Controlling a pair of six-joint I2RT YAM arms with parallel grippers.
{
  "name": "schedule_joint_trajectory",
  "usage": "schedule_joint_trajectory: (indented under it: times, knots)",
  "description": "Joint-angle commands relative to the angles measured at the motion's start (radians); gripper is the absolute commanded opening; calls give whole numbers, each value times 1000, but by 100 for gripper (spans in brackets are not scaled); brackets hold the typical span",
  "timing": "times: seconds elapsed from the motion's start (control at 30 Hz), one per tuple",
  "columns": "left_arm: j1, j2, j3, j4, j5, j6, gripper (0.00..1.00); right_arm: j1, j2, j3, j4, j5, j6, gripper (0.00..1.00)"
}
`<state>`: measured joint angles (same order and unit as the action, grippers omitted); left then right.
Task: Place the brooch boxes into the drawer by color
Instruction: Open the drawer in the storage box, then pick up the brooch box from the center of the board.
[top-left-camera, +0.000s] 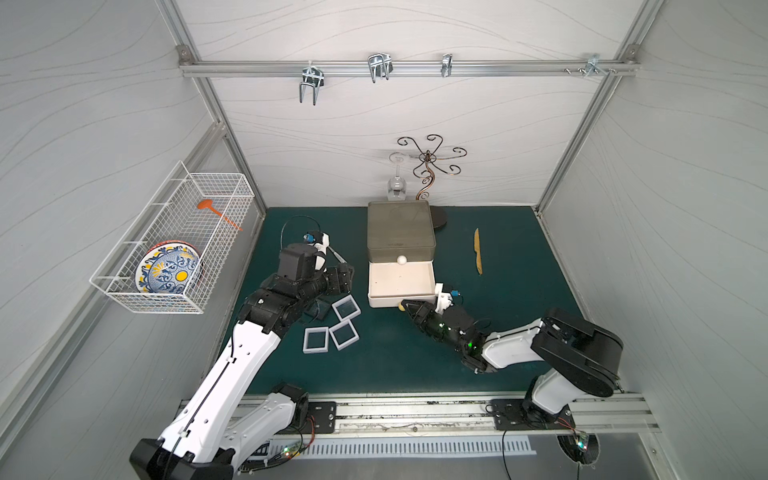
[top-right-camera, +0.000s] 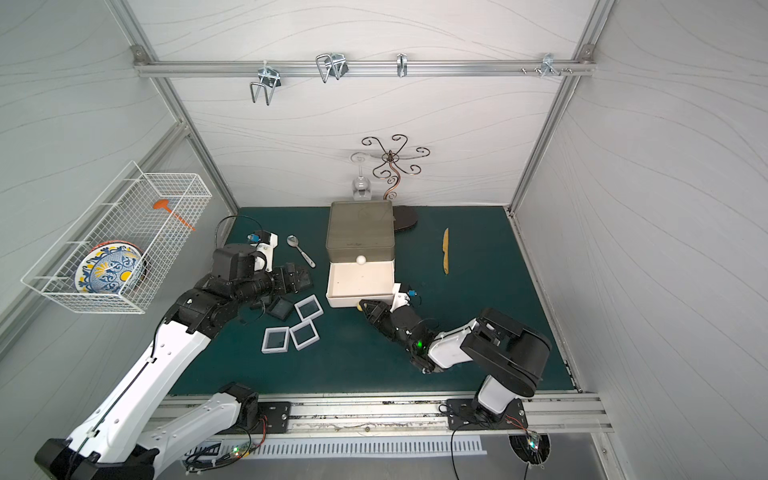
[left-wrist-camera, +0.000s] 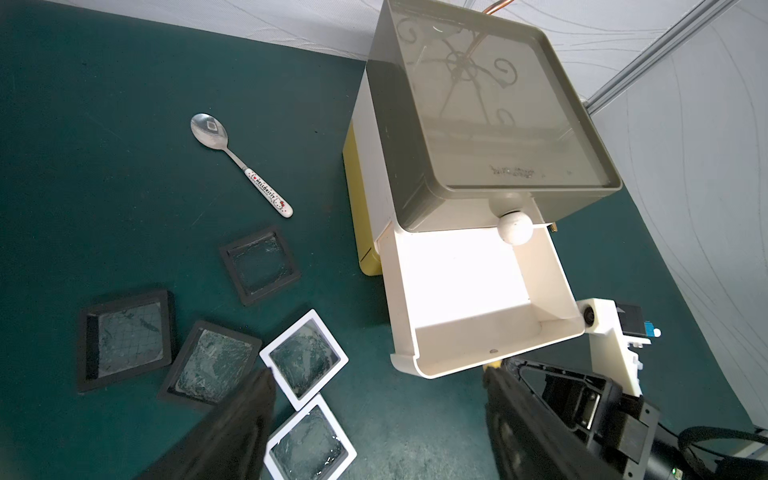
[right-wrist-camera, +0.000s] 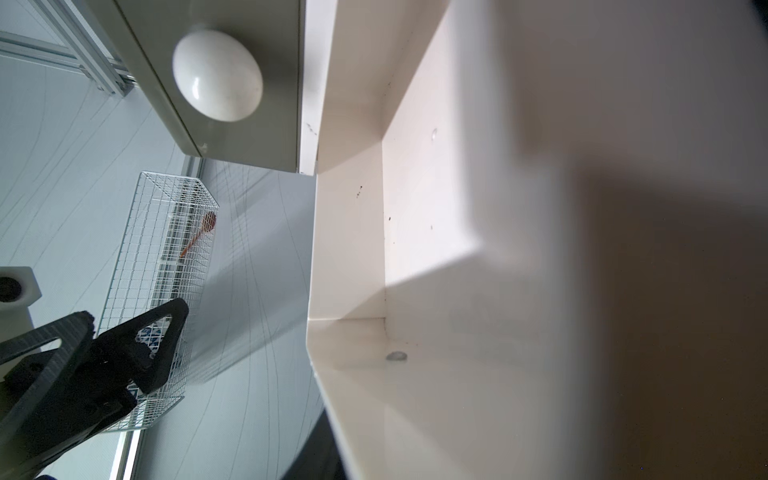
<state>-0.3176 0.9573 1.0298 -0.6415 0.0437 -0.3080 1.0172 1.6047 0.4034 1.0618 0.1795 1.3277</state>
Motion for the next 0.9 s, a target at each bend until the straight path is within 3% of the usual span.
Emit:
schedule_joint_trajectory:
  times: [0.0, 0.17, 0.3, 0.5, 0.57, 0.77, 0.87]
  knots:
    - [33, 0, 29, -3, -22, -15, 83, 35, -5, -26, -75, -67, -12, 28]
    - [140, 12, 17, -31, 43, -51, 83, 58, -27, -29, -112, -65, -24, 30]
    - [192, 45, 23, -60, 62, -52, 83, 60, -57, -33, -134, -56, -53, 62]
    - [267, 124, 68, -129, 90, -59, 83, 59, -228, -35, -300, 16, -176, 94]
    - [297, 152, 88, -155, 82, -57, 83, 61, -329, -23, -401, 42, -258, 99]
    - [451, 319, 155, -275, 78, -45, 83, 54, -710, 98, -848, 231, -568, 99]
    - [491, 406, 184, -298, 64, -49, 82, -25, -808, 199, -1007, 222, -700, 97]
